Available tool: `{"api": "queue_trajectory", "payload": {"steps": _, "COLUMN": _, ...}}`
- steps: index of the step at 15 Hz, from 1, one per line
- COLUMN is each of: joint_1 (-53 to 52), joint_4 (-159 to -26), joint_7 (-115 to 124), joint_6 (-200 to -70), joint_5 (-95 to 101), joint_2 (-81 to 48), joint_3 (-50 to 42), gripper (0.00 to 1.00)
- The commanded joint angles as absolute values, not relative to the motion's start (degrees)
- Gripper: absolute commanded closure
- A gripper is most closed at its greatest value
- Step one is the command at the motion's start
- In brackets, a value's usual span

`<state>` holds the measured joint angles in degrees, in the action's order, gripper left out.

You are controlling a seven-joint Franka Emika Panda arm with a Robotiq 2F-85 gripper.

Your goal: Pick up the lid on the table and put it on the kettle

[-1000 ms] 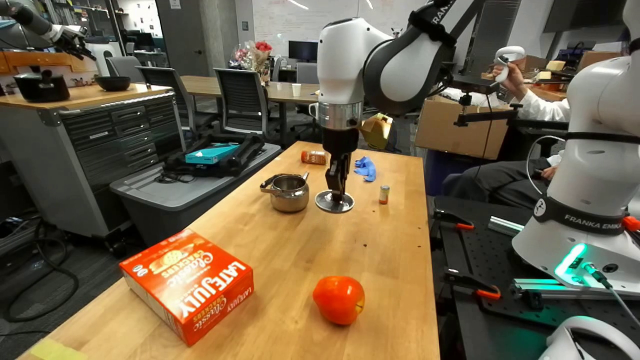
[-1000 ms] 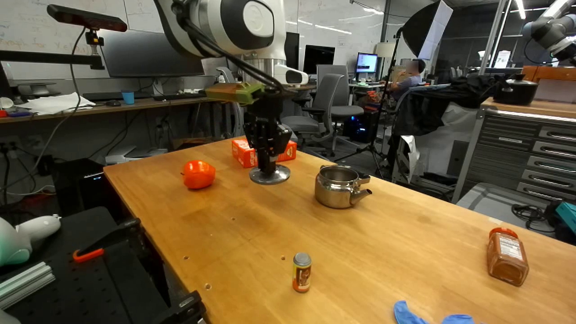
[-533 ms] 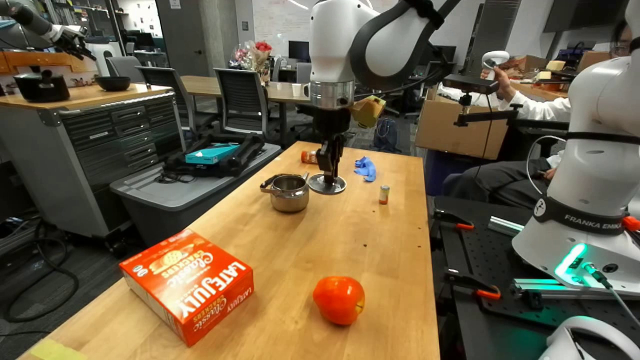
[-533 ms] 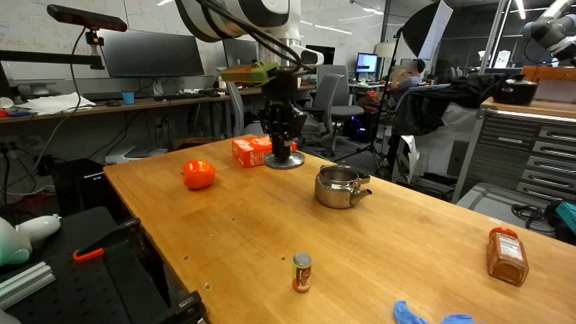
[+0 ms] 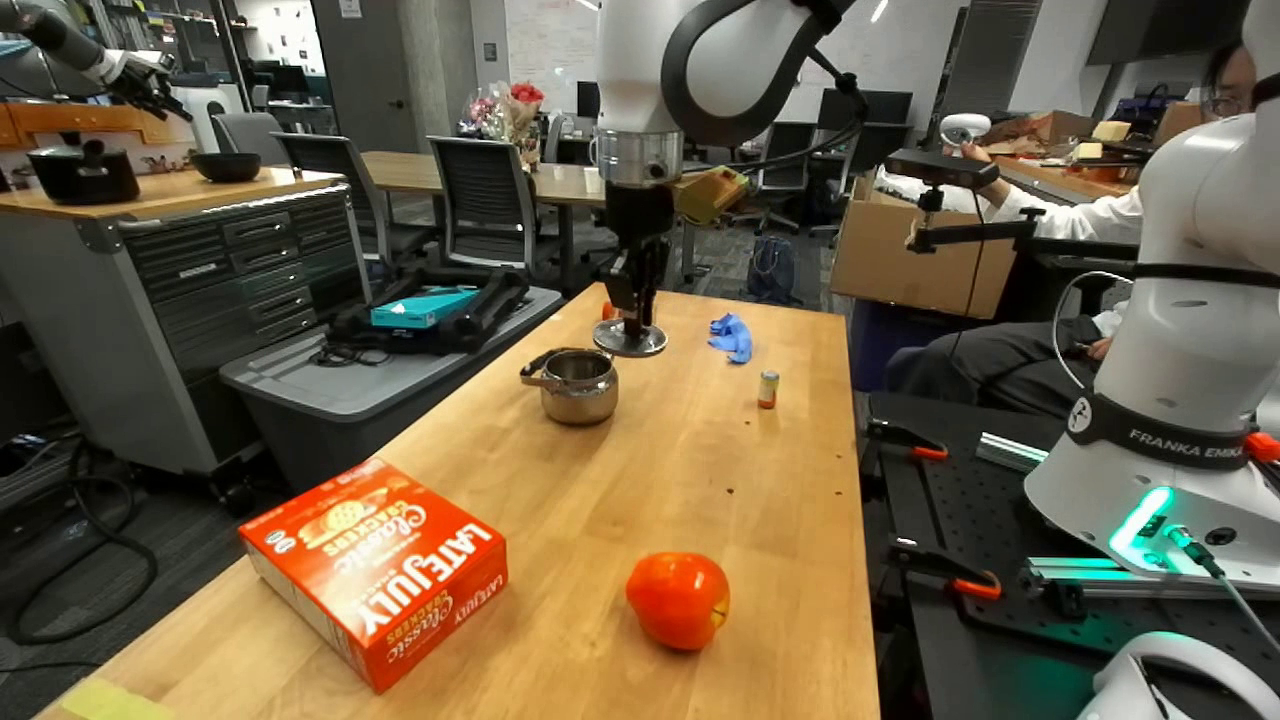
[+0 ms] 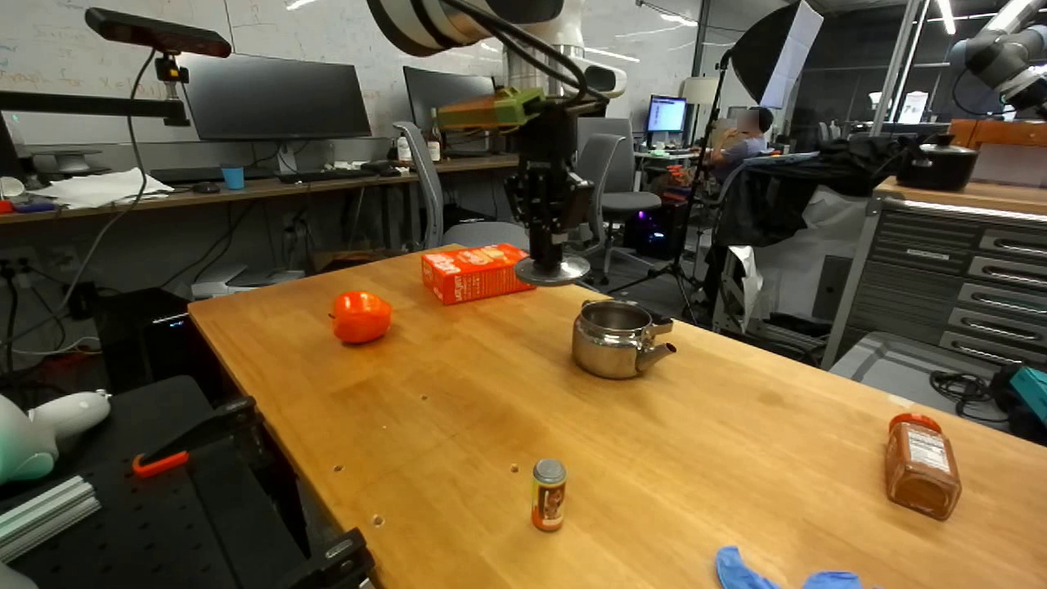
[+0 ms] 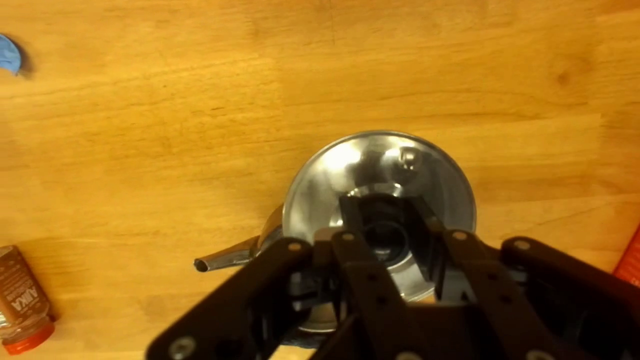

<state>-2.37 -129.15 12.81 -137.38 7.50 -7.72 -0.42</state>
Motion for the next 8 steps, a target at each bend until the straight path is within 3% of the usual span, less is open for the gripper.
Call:
{"api": "queue_trajectory", "payload": {"steps": 1, "joint_1": -1.8, "joint_4": -123.5, "joint_7": 15.9, "joint_6": -135.9, "joint_5": 6.8, "joint_2": -11.0, "joint_3": -1.3, "gripper": 0.9}}
{"api": "queue_trajectory", "payload": {"steps": 8, "joint_1": -1.7, "joint_4": -115.8, "joint_7": 19.8, "joint_6": -135.5, "joint_5": 6.1, "joint_2": -18.2, "joint_3": -3.4, "gripper": 0.9}}
